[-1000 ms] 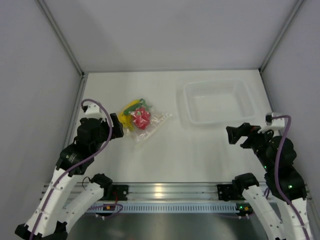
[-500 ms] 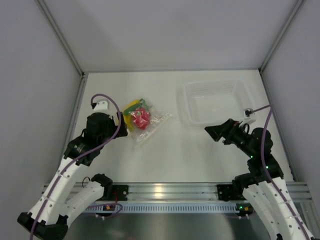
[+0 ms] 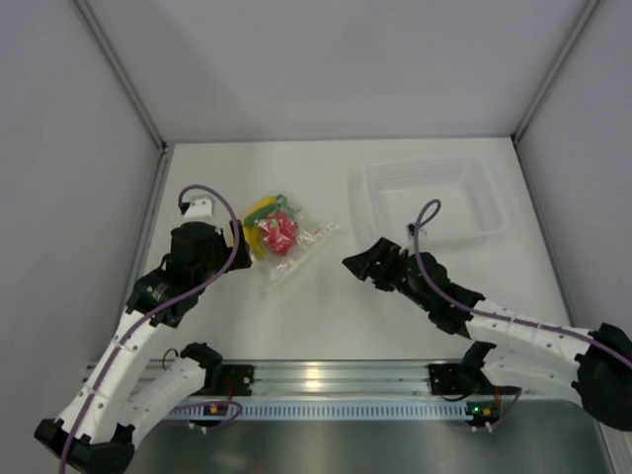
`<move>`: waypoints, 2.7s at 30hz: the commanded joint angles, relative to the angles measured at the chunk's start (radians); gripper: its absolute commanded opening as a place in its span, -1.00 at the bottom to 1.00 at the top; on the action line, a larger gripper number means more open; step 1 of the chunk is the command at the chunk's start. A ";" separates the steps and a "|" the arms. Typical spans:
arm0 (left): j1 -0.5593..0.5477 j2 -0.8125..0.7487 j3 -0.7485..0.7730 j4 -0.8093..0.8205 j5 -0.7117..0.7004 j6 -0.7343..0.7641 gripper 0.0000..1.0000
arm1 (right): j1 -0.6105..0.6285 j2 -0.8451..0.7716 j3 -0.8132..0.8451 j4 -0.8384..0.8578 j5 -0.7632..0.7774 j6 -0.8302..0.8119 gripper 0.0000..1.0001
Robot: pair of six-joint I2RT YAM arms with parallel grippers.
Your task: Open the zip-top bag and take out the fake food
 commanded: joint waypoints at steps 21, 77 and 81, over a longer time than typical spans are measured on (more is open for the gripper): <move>0.003 -0.014 -0.010 0.054 0.007 0.010 0.97 | 0.103 0.951 0.325 0.805 0.139 0.113 0.28; 0.003 -0.138 0.016 0.266 0.658 0.065 0.97 | 0.400 0.267 1.020 -1.150 0.038 -1.157 -1.00; 0.003 -0.105 0.070 0.347 0.911 0.070 0.97 | 0.489 0.298 1.101 -1.295 0.024 -1.145 -1.00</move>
